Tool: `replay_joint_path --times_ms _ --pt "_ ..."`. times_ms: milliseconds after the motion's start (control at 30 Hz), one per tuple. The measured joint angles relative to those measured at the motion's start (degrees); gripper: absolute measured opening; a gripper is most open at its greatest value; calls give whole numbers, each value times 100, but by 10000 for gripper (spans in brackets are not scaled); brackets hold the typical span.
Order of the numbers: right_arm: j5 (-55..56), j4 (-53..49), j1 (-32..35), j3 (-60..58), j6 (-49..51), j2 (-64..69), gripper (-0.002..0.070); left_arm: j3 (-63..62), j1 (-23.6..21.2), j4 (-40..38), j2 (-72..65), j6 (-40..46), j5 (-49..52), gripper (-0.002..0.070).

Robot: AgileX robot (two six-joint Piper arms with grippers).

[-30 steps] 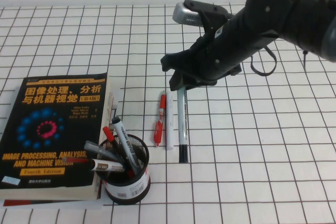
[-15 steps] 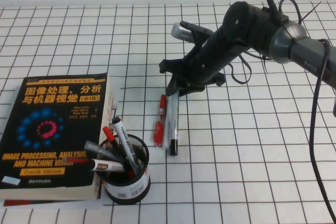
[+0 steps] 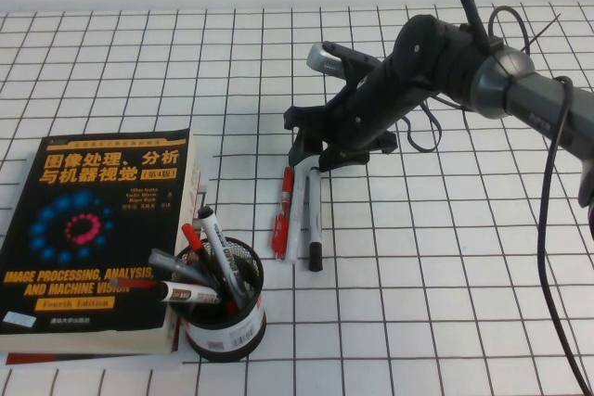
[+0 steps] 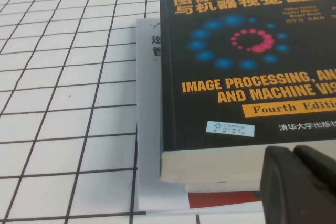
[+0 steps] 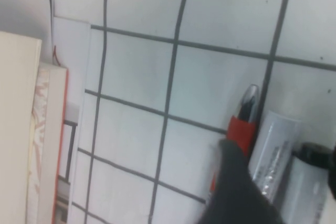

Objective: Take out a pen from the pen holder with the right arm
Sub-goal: 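Take a marker out of the pen holder and lay it on the table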

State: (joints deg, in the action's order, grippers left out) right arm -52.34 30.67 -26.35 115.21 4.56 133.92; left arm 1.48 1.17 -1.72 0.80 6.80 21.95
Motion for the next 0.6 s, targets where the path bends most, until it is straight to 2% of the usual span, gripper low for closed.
replay_joint_path --times_ms 133,333,433,600 --pt "65 0 -1 0 0 0 394 0 0 0 0 0 0 -4" --pt "-80 -310 -53 0 0 -188 392 0 0 0 0 0 0 -4" --pt "-233 -654 -171 -185 0 -649 330 0 0 0 0 0 0 -4" --pt "-23 -1012 -407 -1396 -115 -1972 109 0 0 0 0 0 0 -4"
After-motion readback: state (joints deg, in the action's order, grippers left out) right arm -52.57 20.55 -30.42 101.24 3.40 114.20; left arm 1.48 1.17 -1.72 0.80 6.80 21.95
